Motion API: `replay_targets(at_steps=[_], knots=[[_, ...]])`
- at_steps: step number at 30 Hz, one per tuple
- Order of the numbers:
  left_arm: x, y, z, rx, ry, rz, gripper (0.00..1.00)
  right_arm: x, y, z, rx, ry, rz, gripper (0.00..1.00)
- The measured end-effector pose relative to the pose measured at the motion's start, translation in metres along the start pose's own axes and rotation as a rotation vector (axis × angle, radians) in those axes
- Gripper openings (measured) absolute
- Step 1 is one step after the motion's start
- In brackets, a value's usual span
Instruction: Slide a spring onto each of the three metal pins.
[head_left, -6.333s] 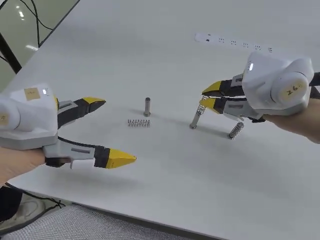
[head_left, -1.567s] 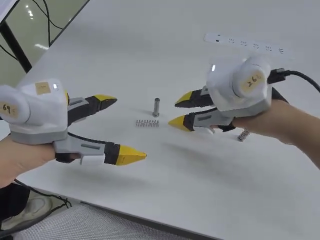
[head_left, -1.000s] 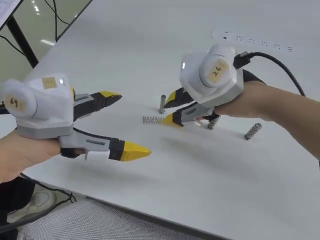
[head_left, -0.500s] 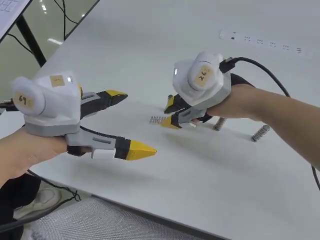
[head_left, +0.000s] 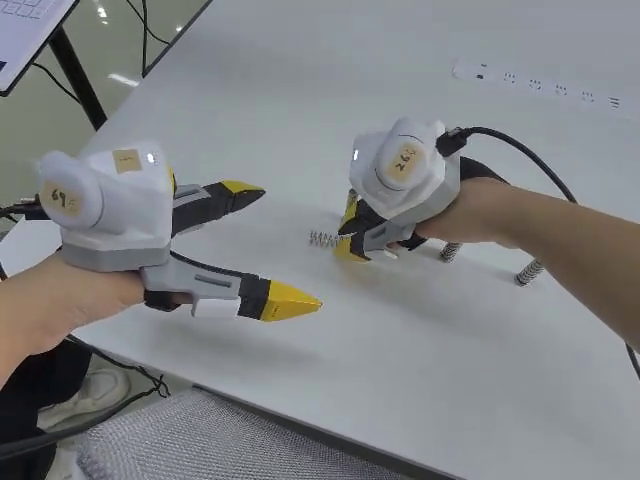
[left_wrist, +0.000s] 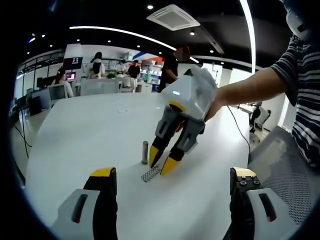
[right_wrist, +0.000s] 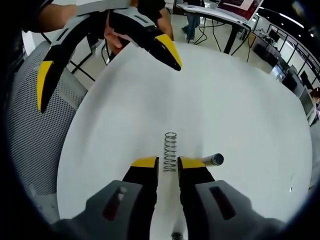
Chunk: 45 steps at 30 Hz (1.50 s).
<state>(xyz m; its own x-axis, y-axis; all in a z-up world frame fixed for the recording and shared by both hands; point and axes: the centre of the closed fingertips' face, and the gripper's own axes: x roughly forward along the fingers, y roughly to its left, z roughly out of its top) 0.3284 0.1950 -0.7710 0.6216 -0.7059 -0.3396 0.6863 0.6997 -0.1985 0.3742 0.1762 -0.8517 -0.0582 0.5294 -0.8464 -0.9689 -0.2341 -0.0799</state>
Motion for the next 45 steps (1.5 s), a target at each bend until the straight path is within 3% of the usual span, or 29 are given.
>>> replay_targets(at_steps=[15,24,45], knots=[[0.004,-0.001,0.002,0.003,0.004,-0.011,0.93,-0.001,0.0,0.004,-0.019,-0.01,-0.011,0.13],[0.013,-0.005,0.001,0.008,0.012,-0.033,0.93,-0.024,0.007,0.008,-0.031,-0.044,-0.022,0.13],[0.033,-0.02,0.005,0.039,0.024,-0.108,0.9,-0.079,0.025,-0.004,0.005,-0.091,-0.085,0.13]])
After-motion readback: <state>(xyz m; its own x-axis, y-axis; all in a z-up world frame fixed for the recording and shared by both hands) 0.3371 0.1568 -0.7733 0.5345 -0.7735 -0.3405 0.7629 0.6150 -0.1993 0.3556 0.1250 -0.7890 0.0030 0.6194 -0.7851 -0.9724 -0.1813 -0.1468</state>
